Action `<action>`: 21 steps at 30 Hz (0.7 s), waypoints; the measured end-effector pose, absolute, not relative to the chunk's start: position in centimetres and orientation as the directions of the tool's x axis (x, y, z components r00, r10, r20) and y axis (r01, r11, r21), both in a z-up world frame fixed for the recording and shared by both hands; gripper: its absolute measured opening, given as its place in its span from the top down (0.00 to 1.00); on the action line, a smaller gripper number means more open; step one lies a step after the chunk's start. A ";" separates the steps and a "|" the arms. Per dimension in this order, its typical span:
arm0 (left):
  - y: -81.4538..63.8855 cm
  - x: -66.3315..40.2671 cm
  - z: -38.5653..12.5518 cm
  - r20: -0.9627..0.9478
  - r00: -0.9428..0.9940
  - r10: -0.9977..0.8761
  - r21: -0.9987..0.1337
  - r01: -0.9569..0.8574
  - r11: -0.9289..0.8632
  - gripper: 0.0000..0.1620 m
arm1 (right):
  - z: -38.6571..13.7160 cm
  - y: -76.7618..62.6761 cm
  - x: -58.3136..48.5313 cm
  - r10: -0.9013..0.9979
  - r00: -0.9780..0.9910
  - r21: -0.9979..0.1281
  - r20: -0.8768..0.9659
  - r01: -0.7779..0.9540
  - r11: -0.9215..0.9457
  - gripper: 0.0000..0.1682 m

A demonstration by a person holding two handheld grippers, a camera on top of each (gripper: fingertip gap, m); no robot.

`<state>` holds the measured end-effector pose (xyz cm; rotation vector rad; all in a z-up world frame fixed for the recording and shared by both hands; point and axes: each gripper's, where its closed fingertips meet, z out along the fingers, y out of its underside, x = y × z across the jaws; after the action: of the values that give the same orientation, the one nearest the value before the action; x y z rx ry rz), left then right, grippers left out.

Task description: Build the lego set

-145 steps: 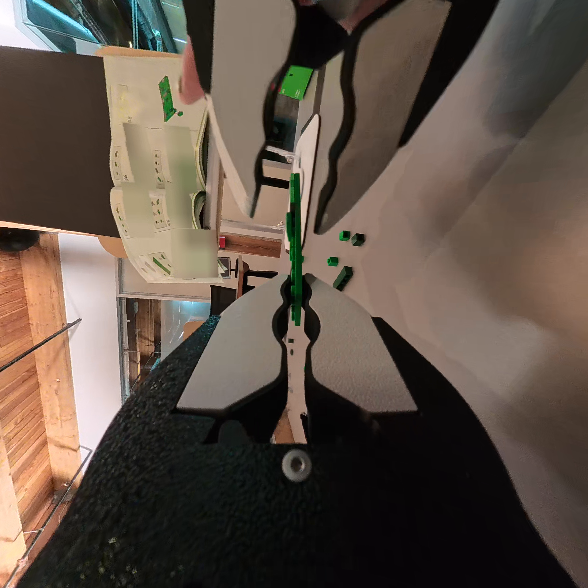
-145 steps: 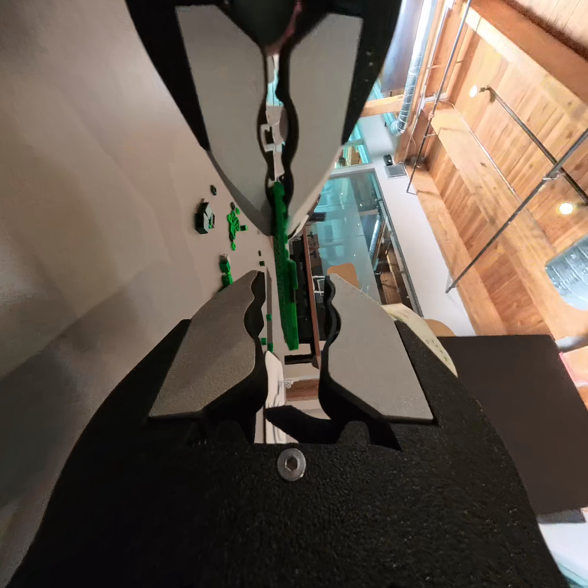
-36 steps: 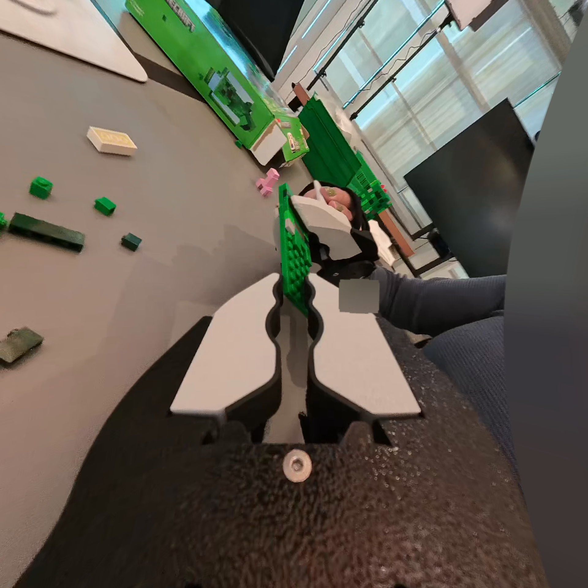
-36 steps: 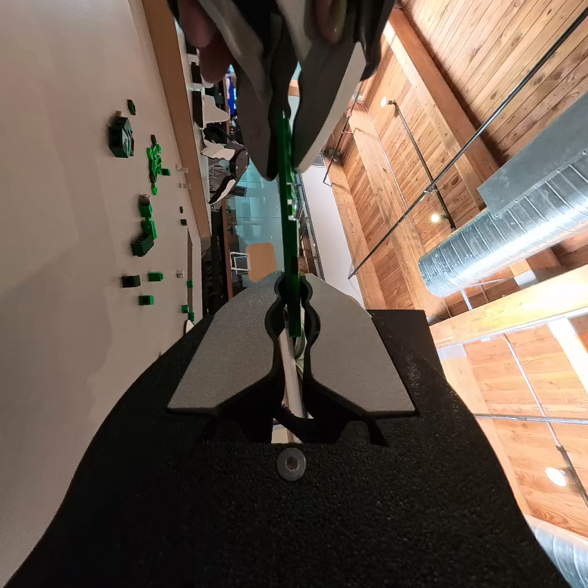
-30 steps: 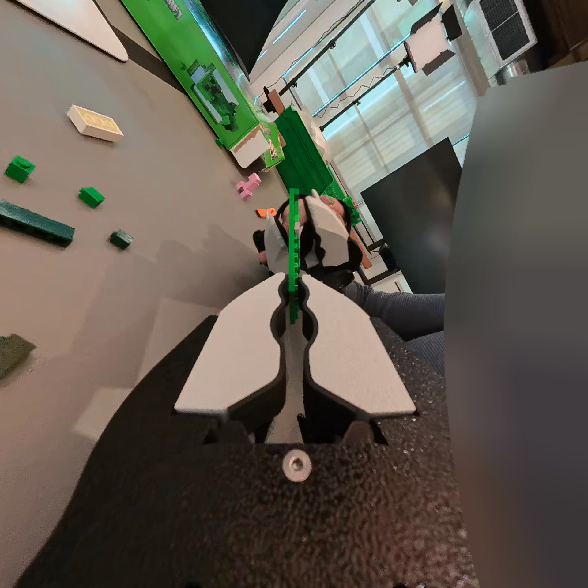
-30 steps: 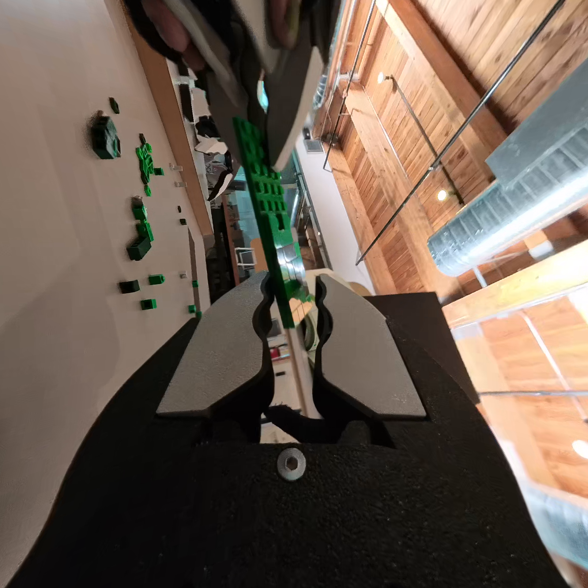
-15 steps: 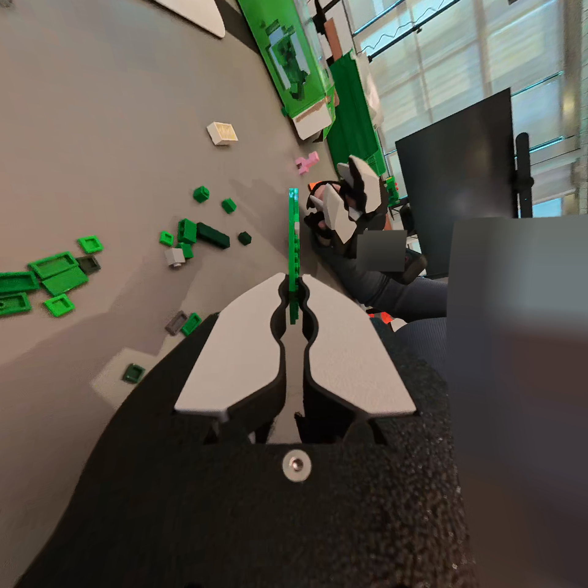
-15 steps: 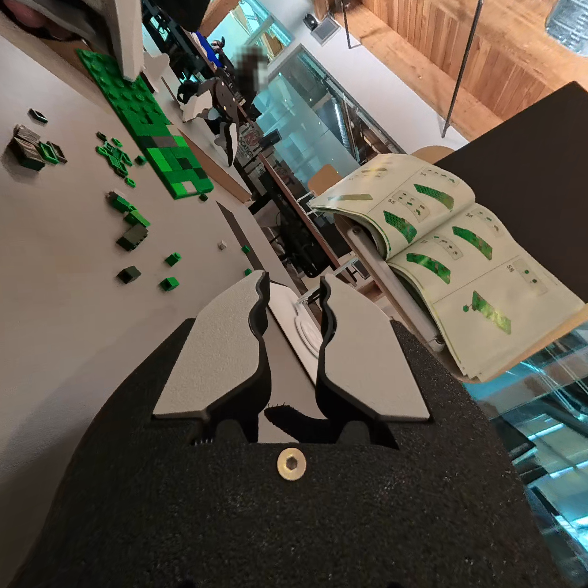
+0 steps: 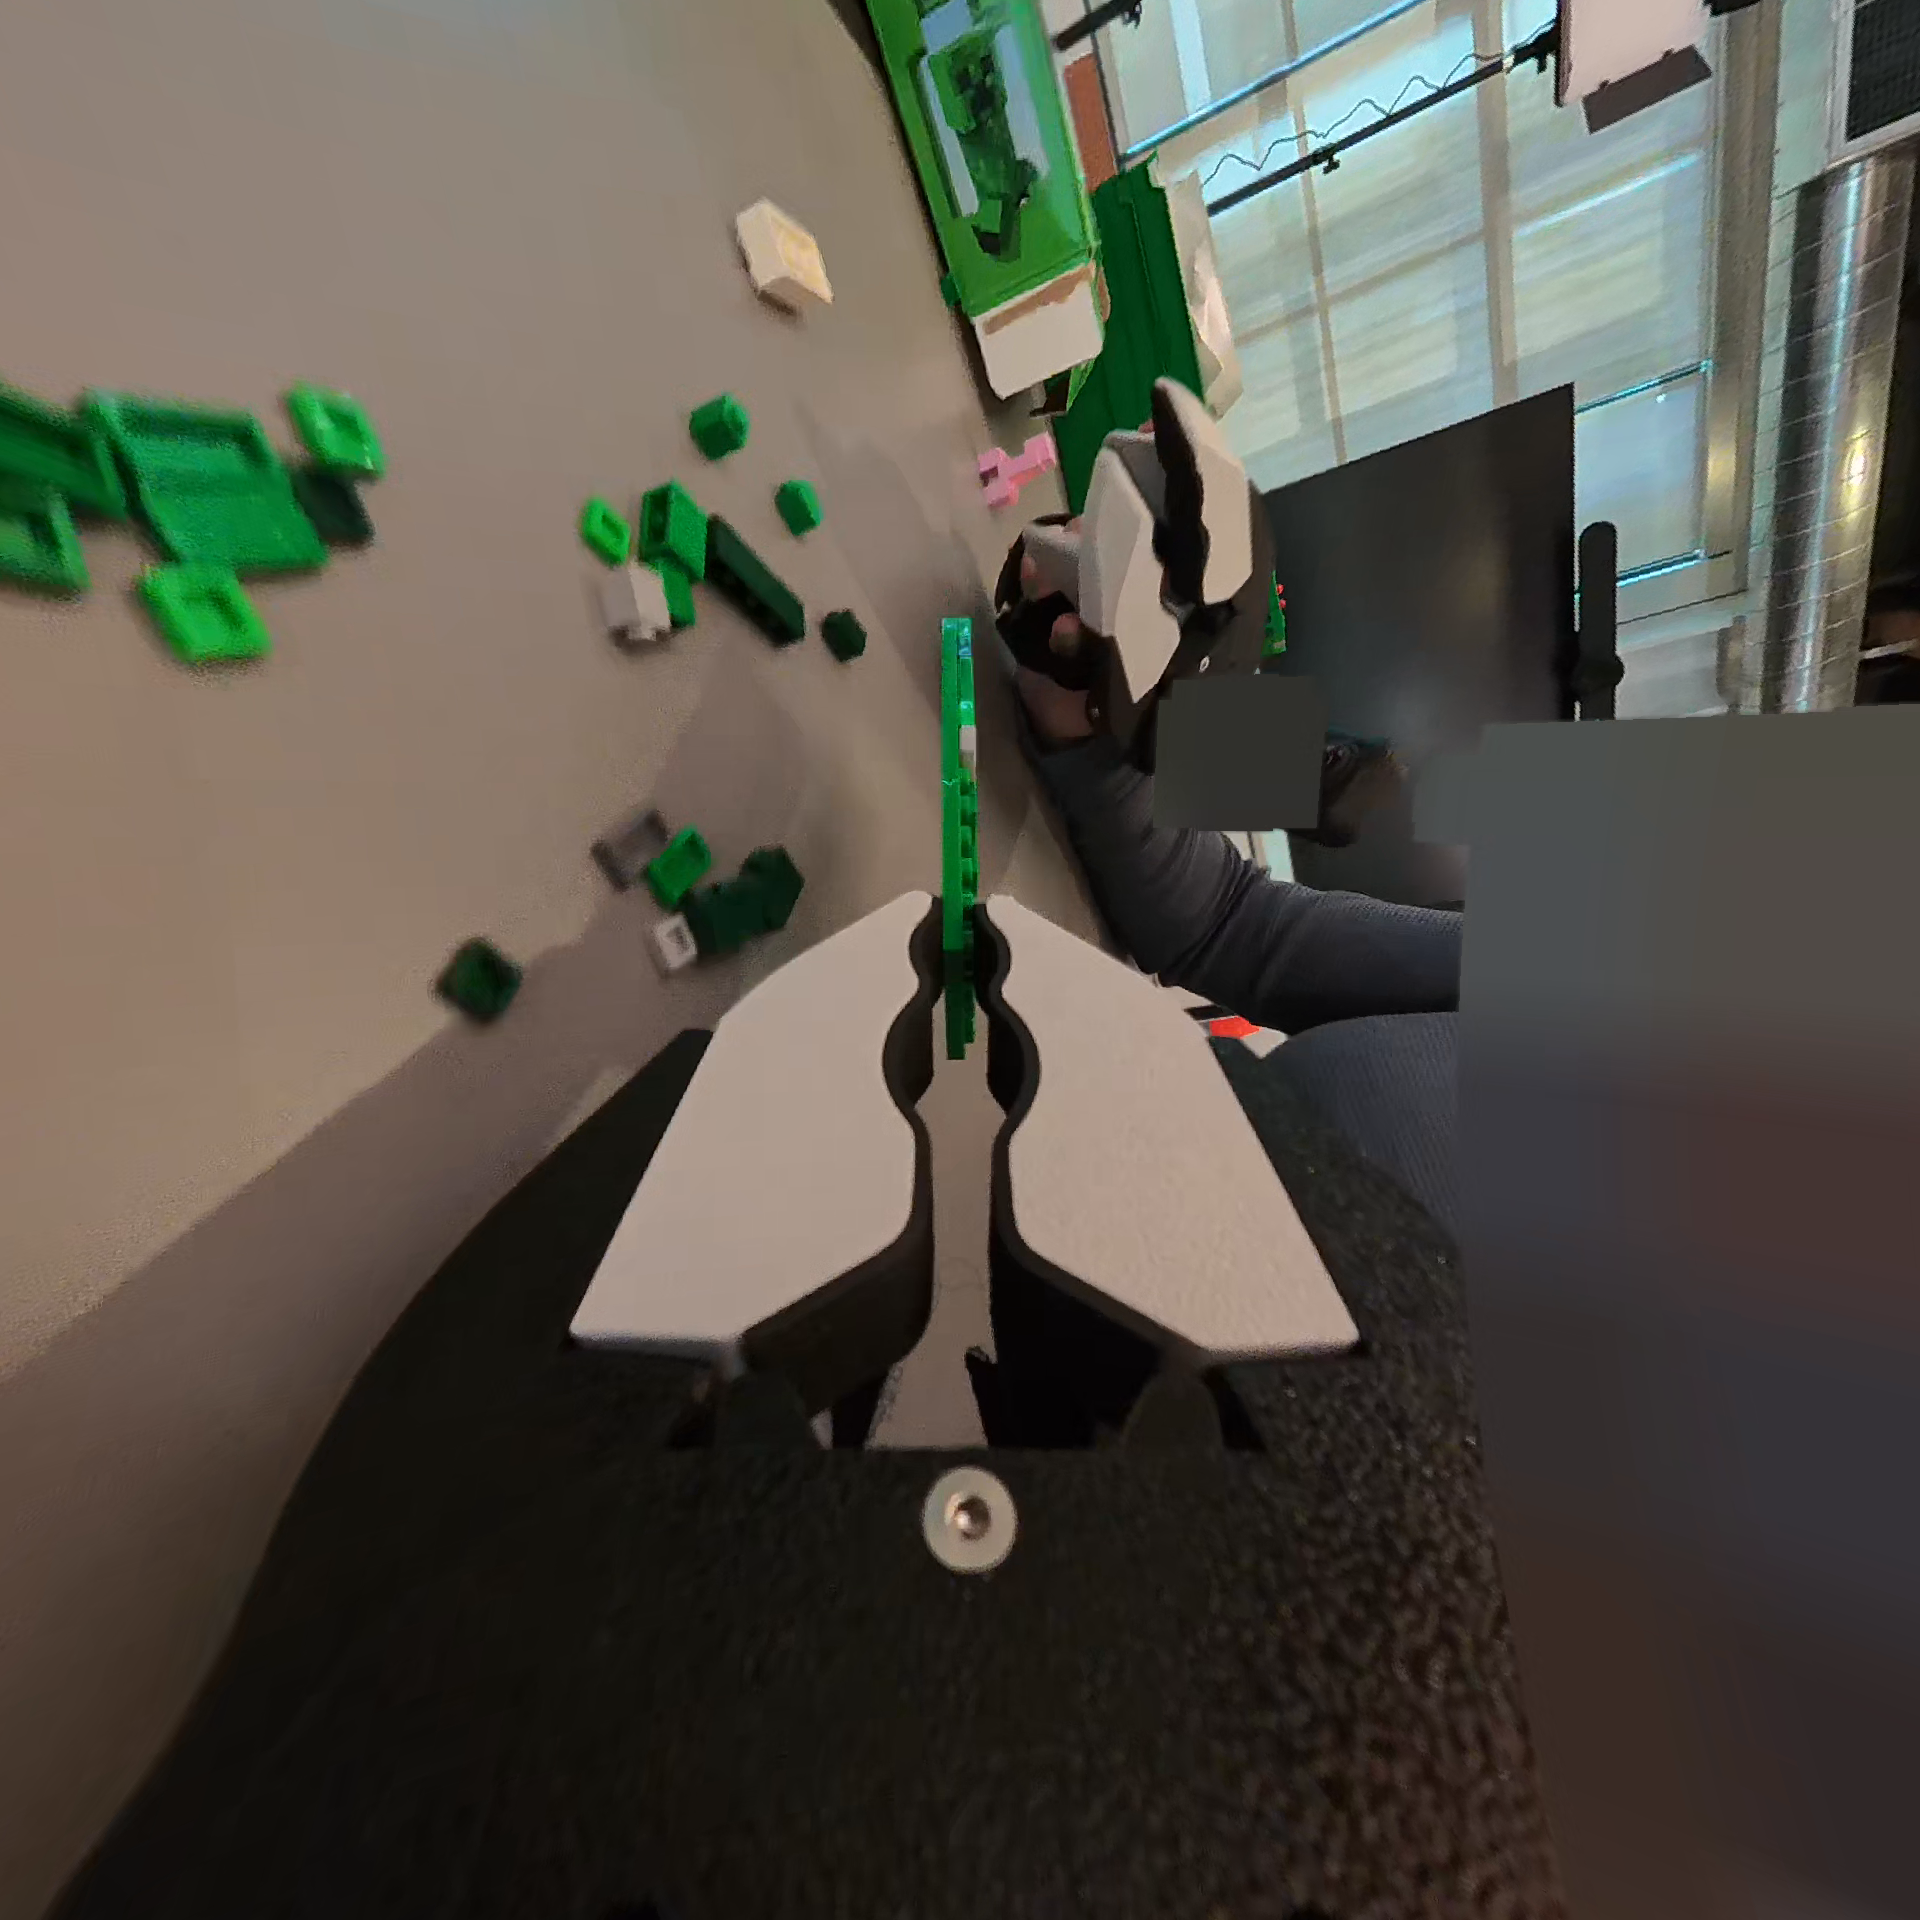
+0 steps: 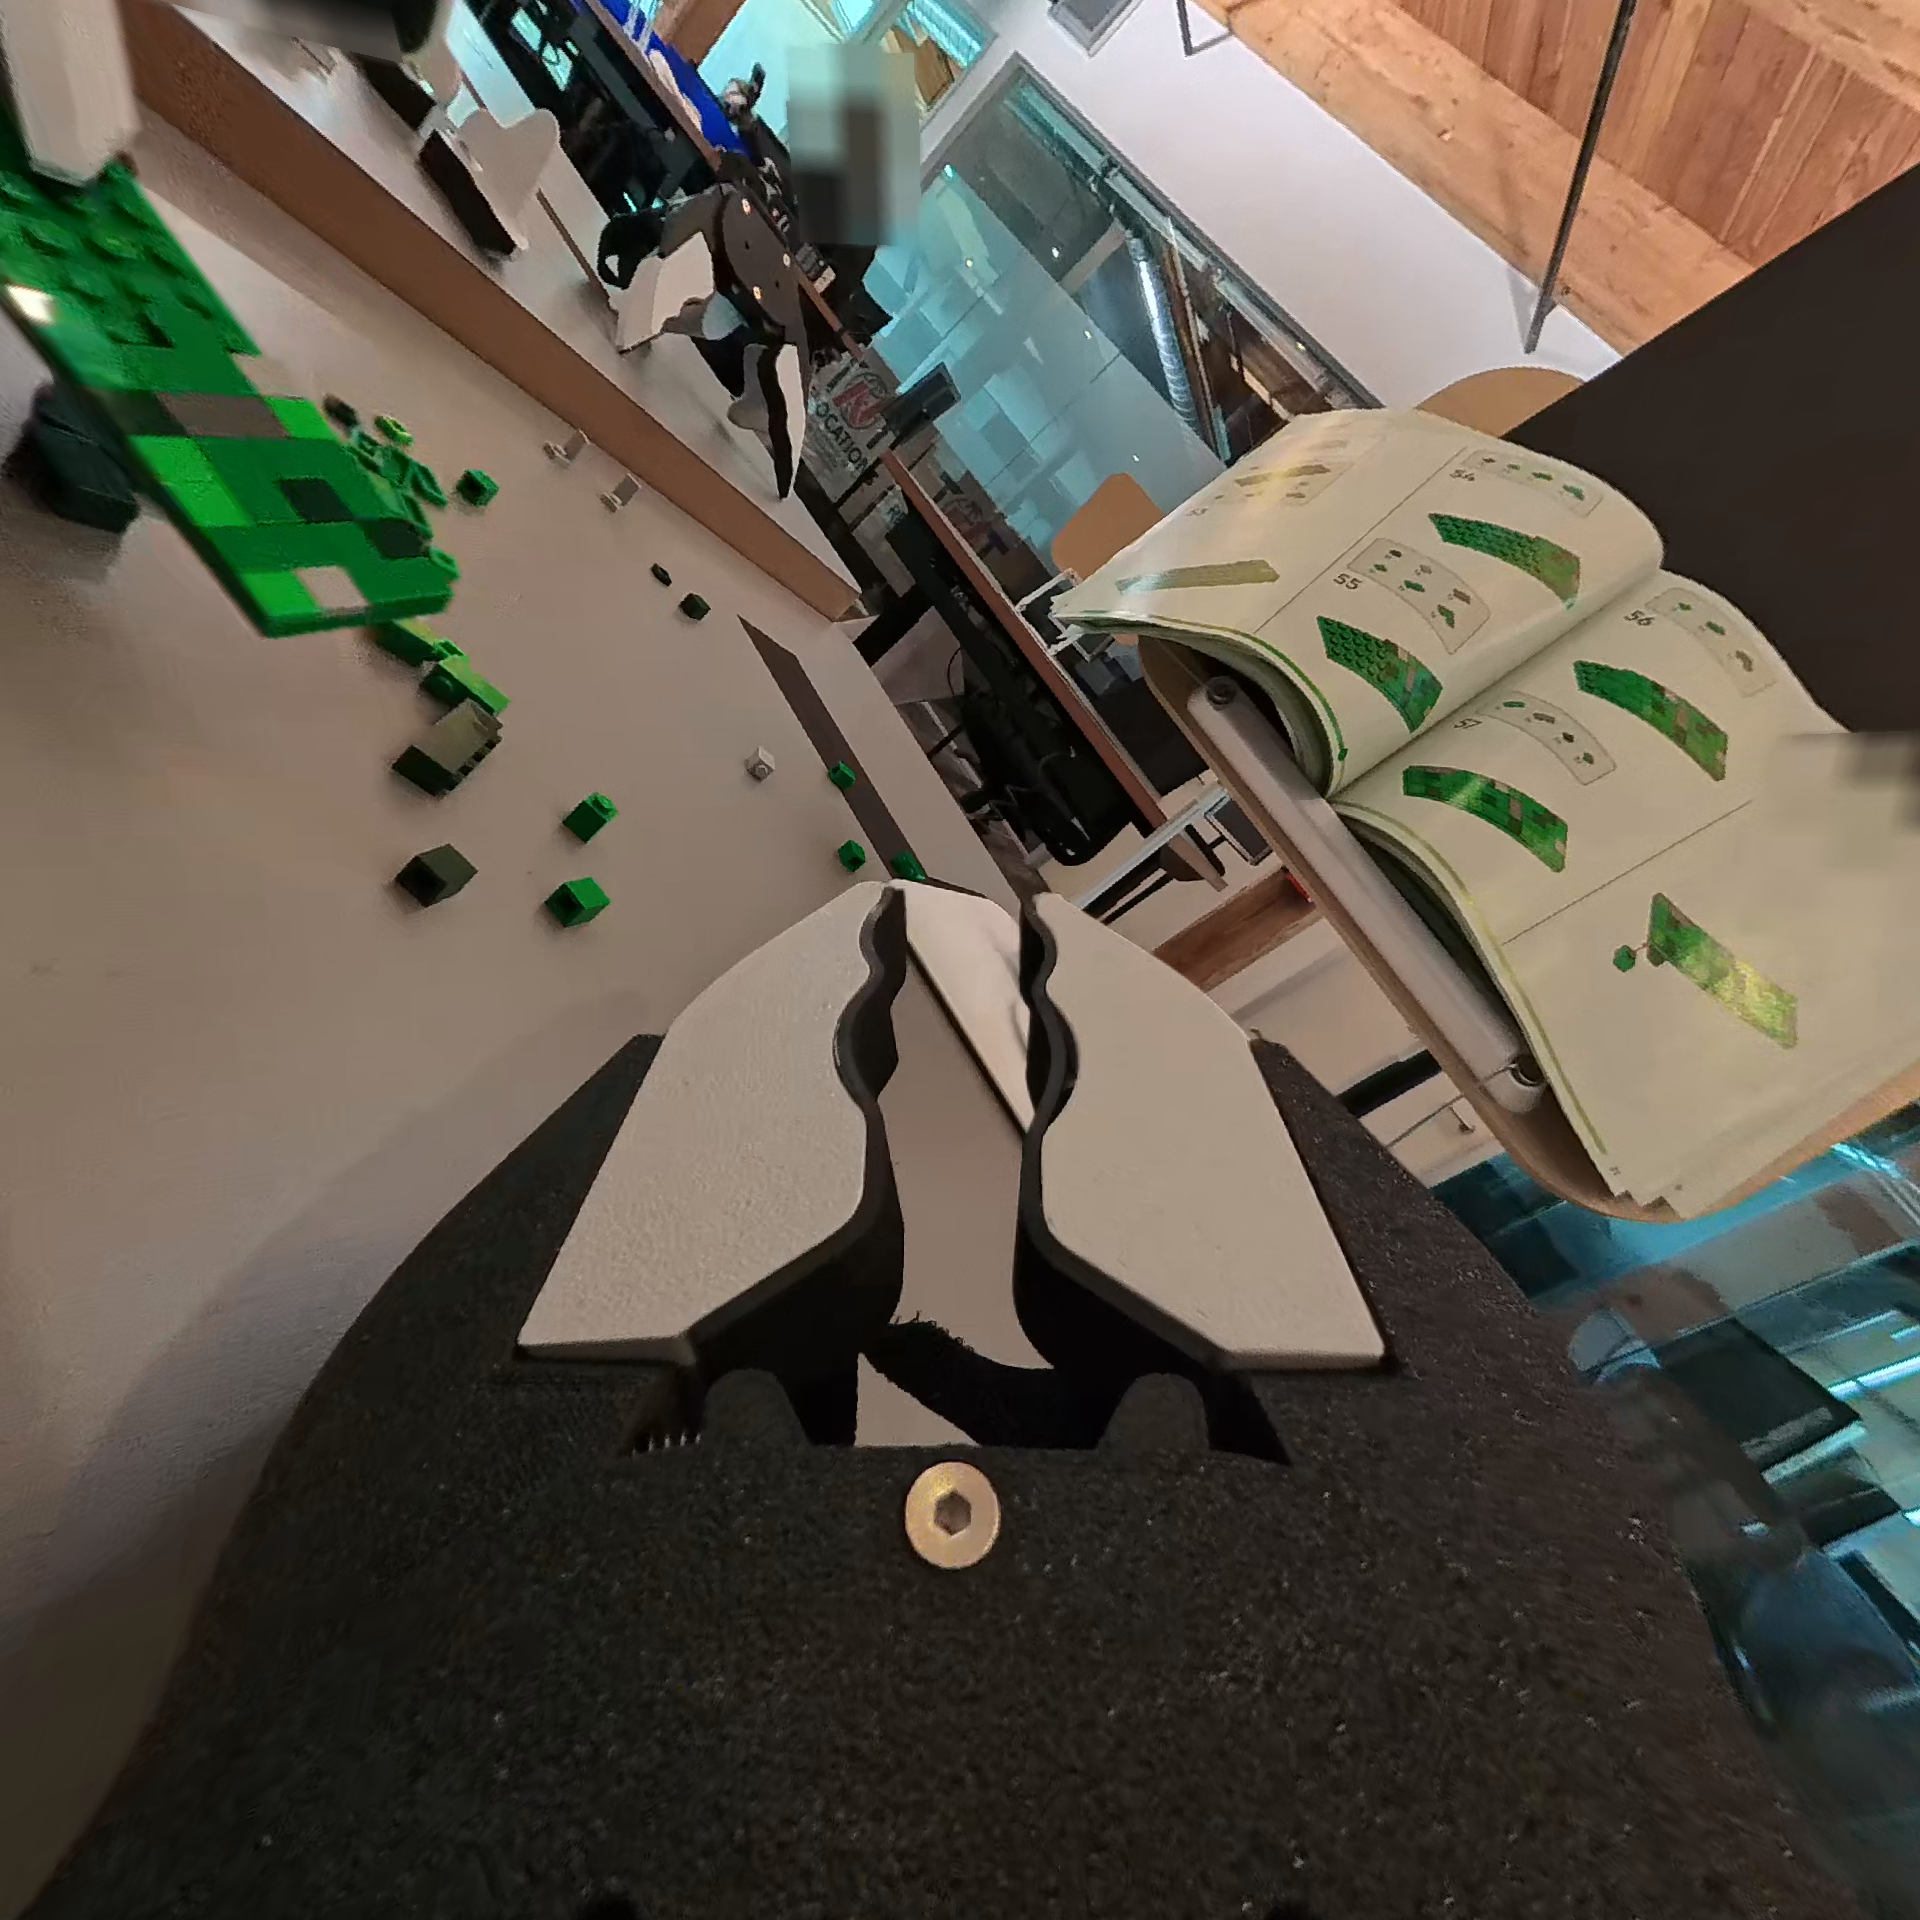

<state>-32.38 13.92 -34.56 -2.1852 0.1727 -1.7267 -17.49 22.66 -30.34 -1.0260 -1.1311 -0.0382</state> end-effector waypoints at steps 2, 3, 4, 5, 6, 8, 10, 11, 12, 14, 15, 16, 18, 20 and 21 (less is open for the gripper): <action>12.6 -32.4 -35.3 0.930 0.237 -0.280 -0.315 0.126 -0.941 0.97 | -30.5 22.6 -17.6 0.465 0.469 -0.660 0.751 0.501 0.560 0.88; 11.8 -32.5 -35.5 0.933 0.231 -0.274 -0.308 0.124 -0.943 0.97 | -30.7 22.6 -17.7 0.473 0.466 -0.664 0.748 0.501 0.556 0.89; 11.1 -32.5 -35.6 0.934 0.229 -0.275 -0.308 0.122 -0.943 0.97 | -30.8 22.6 -17.8 0.486 0.460 -0.669 0.743 0.500 0.550 0.89; 10.4 -32.6 -35.5 0.935 0.221 -0.278 -0.310 0.126 -0.942 0.97 | -31.0 22.6 -17.9 0.499 0.454 -0.674 0.738 0.500 0.543 0.89; 9.9 -32.7 -35.4 0.935 0.216 -0.282 -0.314 0.133 -0.940 0.97 | -31.1 22.5 -18.0 0.506 0.447 -0.675 0.738 0.500 0.543 0.91; 9.2 -33.0 -35.5 0.929 0.238 -0.283 -0.322 0.143 -0.936 0.97 | -31.2 22.4 -18.2 0.534 0.434 -0.687 0.726 0.489 0.537 0.97; 8.7 -33.3 -35.4 0.927 0.252 -0.277 -0.324 0.166 -0.931 0.97 | -31.9 21.5 -19.4 0.658 0.374 -0.747 0.654 0.455 0.484 0.97; 8.7 -33.6 -35.7 0.925 0.277 -0.259 -0.316 0.185 -0.931 0.97 | -32.6 20.7 -20.4 0.749 0.306 -0.785 0.587 0.441 0.435 0.92; 8.8 -33.9 -36.1 0.919 0.313 -0.239 -0.310 0.204 -0.928 0.97 | -33.4 20.0 -21.4 0.827 0.231 -0.810 0.513 0.450 0.376 0.88; 8.7 -34.1 -35.9 0.928 0.298 -0.222 -0.300 0.248 -0.921 0.97 | -34.1 19.4 -23.2 0.897 0.116 -0.810 0.427 0.490 0.322 0.88; 8.5 -34.0 -35.7 0.934 0.278 -0.223 -0.296 0.257 -0.920 0.97 | -34.2 19.4 -24.0 0.910 0.067 -0.793 0.408 0.519 0.318 0.89; 8.2 -33.9 -35.8 0.939 0.265 -0.217 -0.286 0.259 -0.923 0.97 | -34.1 19.5 -24.8 0.919 0.019 -0.777 0.393 0.542 0.321 0.90; 8.0 -33.9 -35.7 0.949 0.238 -0.208 -0.272 0.278 -0.921 0.97 | -34.1 19.7 -26.4 0.934 -0.070 -0.745 0.349 0.585 0.322 0.92; 8.1 -34.2 -35.8 0.952 0.233 -0.198 -0.265 0.301 -0.916 0.97 | -34.2 19.6 -27.9 0.955 -0.153 -0.727 0.253 0.621 0.292 0.94; 8.1 -34.2 -35.8 0.953 0.232 -0.197 -0.263 0.303 -0.916 0.97 | -34.3 19.3 -28.8 0.963 -0.193 -0.722 0.186 0.638 0.267 0.94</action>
<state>-34.17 8.11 -35.84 -2.1179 -0.0973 -1.7277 -28.76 19.26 -34.27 -1.4437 -1.9167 0.6702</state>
